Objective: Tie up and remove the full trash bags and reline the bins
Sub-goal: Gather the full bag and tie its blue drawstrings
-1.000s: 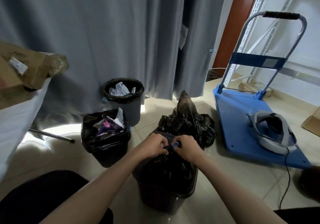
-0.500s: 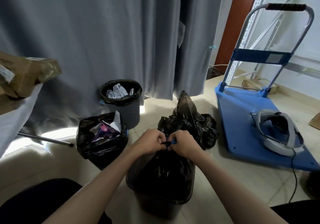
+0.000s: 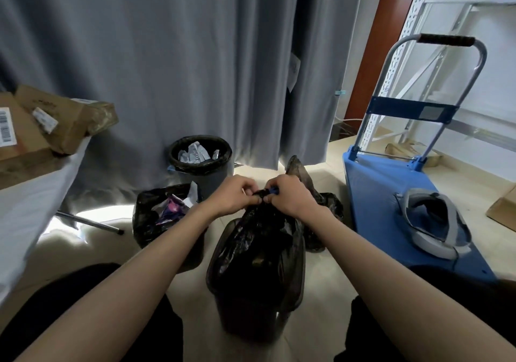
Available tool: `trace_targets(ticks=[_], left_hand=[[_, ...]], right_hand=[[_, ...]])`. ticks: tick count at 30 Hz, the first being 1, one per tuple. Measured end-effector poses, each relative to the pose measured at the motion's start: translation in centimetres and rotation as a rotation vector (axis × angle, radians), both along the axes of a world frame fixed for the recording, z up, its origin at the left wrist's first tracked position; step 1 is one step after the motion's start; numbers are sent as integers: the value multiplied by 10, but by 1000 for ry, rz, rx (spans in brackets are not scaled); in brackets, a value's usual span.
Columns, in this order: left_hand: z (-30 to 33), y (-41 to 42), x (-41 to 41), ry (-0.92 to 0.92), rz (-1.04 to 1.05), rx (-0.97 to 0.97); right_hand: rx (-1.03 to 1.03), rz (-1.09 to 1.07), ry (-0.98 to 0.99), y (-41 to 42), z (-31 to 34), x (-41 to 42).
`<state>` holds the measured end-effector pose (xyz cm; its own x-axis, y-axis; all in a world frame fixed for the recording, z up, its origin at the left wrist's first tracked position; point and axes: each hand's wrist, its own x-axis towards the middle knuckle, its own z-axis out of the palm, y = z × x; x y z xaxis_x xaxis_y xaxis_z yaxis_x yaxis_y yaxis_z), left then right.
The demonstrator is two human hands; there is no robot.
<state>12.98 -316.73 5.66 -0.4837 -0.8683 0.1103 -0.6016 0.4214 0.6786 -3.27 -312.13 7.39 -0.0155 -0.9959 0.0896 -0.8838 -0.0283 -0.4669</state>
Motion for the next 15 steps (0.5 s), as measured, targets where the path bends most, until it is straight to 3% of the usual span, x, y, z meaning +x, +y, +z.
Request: trace_targets(ticks=[10, 15], left_hand=[[117, -38, -29, 67, 86, -306], [135, -84, -34, 113, 110, -325]], right_hand=[[-312, -143, -140, -34, 106, -12], [-375, -176, -250, -89, 134, -29]])
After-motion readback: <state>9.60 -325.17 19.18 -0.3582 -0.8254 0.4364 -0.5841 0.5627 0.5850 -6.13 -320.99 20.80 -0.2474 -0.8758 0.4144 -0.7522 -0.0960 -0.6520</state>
